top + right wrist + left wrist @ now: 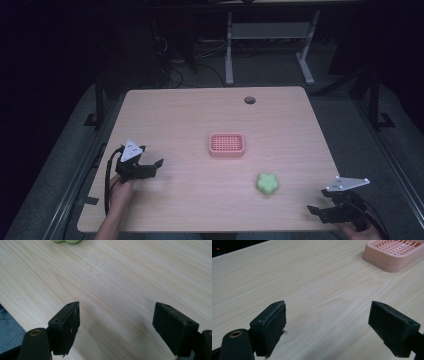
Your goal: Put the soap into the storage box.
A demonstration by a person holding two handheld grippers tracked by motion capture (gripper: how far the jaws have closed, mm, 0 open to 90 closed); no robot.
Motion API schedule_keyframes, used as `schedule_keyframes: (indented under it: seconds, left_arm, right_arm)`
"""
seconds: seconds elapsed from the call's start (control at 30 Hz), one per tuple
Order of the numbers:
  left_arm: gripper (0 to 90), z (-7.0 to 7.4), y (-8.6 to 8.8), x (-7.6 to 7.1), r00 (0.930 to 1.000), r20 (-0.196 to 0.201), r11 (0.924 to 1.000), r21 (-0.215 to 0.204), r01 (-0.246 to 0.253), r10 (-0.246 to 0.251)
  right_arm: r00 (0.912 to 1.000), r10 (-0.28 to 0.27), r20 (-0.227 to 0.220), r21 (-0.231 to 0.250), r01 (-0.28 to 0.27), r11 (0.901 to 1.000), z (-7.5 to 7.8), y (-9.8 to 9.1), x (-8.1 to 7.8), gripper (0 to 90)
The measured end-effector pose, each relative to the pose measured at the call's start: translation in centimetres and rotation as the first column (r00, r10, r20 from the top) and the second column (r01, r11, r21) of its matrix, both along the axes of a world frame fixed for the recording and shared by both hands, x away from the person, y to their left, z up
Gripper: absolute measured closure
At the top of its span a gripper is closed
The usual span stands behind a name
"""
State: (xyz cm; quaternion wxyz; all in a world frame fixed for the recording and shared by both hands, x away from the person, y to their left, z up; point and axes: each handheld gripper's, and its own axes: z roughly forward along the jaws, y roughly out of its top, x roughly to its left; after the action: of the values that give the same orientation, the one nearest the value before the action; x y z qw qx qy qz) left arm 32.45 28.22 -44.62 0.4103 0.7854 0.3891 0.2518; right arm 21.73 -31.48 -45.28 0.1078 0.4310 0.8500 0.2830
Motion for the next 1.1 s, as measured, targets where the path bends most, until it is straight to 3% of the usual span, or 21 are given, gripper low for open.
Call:
schedule_keyframes:
  seconds: [0.33, 1.1]
  left_arm:
    - [14.4, 0.1, -0.1, -0.1, 0.9999, 0.006, 0.9999, 0.008, 0.011, -0.011]
    - [14.4, 0.0, -0.1, -0.2, 0.9999, 0.003, 0.9998, 0.019, 0.011, -0.011]
  right_arm:
    - [0.9995, 0.030, 0.004, -0.009, -0.030, 0.9995, 0.5, 1.3, 0.4, 20.1]
    - [0.9923, 0.114, -0.049, -0.045, -0.116, 0.9922, 2.1, 4.7, 2.4, 17.1]
